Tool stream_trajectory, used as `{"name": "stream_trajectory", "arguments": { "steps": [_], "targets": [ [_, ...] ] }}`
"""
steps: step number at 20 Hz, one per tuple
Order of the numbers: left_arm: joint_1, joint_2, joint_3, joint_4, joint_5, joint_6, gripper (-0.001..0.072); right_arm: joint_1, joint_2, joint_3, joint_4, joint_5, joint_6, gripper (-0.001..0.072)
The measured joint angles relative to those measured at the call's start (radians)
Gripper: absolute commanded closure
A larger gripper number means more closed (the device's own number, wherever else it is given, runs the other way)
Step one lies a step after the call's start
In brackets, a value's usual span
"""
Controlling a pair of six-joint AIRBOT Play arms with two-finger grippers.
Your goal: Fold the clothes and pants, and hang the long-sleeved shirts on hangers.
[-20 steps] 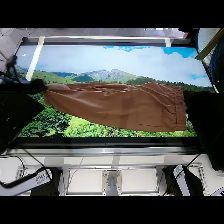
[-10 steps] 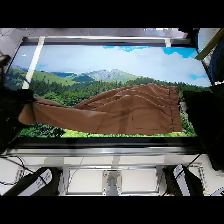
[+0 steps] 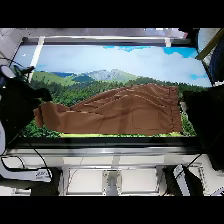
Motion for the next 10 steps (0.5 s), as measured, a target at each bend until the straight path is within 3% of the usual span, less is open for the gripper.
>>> {"name": "stream_trajectory", "arguments": {
  "steps": [5, 10],
  "targets": [
    [0.3, 0.167, -0.217, -0.071, 0.041, -0.008, 0.0014, 0.0, 0.0, 0.0, 0.0, 0.076, 0.034, 0.0203],
    [0.58, 0.322, -0.677, -0.411, 0.211, 0.153, 0.0014, 0.0, 0.0, 0.0, 0.007, 0.098, 0.074, 0.0203]
  ]
}}
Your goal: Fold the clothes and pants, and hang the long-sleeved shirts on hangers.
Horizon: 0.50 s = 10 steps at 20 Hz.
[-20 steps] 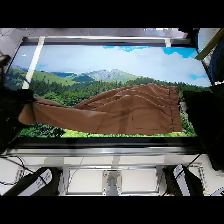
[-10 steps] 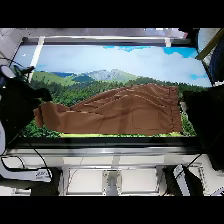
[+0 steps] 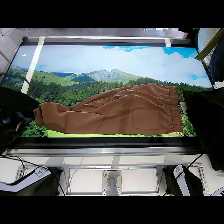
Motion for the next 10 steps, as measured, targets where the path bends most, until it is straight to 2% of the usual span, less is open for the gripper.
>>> {"name": "stream_trajectory", "arguments": {
  "steps": [5, 7, 8, 9, 10],
  "targets": [
    [0.053, -0.014, -0.194, -0.28, 0.142, 0.18, 0.0018, 0.0, 0.0, 0.0, 0.005, 0.004, 0.017, 0.0203],
    [0.045, -0.045, -0.218, -0.363, 0.182, 0.22, 0.0131, 0.0, 0.0, 0.0, 0.008, 0.005, 0.02, 0.0203],
    [0.036, -0.065, -0.225, -0.396, 0.201, 0.237, 0.0145, 0.0, 0.0, 0.0, 0.008, 0.005, 0.02, 0.0203],
    [0.027, -0.082, -0.23, -0.423, 0.209, 0.25, 0.0348, 0.0, 0.0, 0.0, 0.008, 0.005, 0.021, 0.0203],
    [0.015, -0.1, -0.233, -0.452, 0.22, 0.267, 0.0705, 0.0, 0.0, 0.0, 0.008, 0.004, 0.021, 0.0203]
  ]
}}
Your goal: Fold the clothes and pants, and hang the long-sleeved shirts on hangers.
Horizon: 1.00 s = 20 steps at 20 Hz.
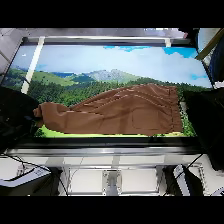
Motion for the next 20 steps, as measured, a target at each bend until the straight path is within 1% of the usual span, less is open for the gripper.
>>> {"name": "stream_trajectory", "arguments": {
  "steps": [3, 5, 6, 7, 9, 12, 14, 17, 20],
  "targets": [
    [-0.022, -0.023, 0.018, -0.082, 0.002, 0.051, 0.0698, 0.0, 0.0, 0.0, 0.003, 0.0, 0.002, 0.0203],
    [-0.024, -0.015, 0.08, -0.104, -0.035, 0.075, 0.0698, 0.0, 0.0, 0.0, 0.008, 0.0, 0.002, 0.0203],
    [-0.022, -0.005, 0.13, -0.1, -0.056, 0.073, 0.0699, 0.0, 0.0, 0.0, 0.009, 0.0, 0.002, 0.0203],
    [-0.019, 0.006, 0.188, -0.077, -0.073, 0.053, 0.0699, 0.0, 0.0, 0.0, 0.01, 0.0, 0.002, 0.0203],
    [-0.016, 0.023, 0.337, 0.04, -0.112, -0.021, 0.0699, 0.0, 0.0, 0.0, 0.011, 0.006, 0.002, 0.0203],
    [-0.014, 0.034, 0.565, 0.298, -0.186, -0.154, 0.0698, 0.0, 0.0, 0.0, 0.013, 0.03, -0.001, 0.0203],
    [-0.013, 0.037, 0.679, 0.455, -0.226, -0.216, 0.0698, 0.0, 0.0, 0.001, 0.002, 0.037, -0.009, 0.0203],
    [-0.013, 0.033, 0.763, 0.612, -0.291, -0.264, 0.0697, 0.0, 0.0, 0.0, -0.084, 0.041, -0.024, 0.0202],
    [-0.013, 0.016, 0.794, 0.685, -0.354, -0.286, 0.0697, 0.0, 0.0, -0.047, -0.203, 0.052, -0.034, 0.0202]
  ]
}}
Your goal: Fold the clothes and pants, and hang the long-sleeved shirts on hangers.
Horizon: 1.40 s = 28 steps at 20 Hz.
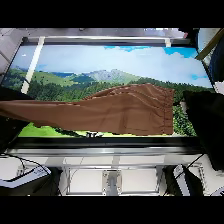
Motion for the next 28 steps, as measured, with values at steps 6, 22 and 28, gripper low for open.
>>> {"name": "stream_trajectory", "arguments": {
  "steps": [6, 22, 28],
  "targets": [
    [0.0, -0.016, 0.016, 0.052, -0.068, -0.013, 0.0697, 0.0, 0.0, -0.339, 0.012, -0.07, -0.035, 0.0201],
    [0.0, -0.021, 0.019, 0.066, -0.096, -0.018, 0.0697, 0.0, -0.182, -0.704, 0.236, -0.379, -0.139, 0.0201],
    [0.0, -0.024, 0.019, 0.066, -0.097, -0.017, 0.0697, 0.0, -0.278, -0.705, 0.358, -0.422, -0.24, 0.067]
  ]
}}
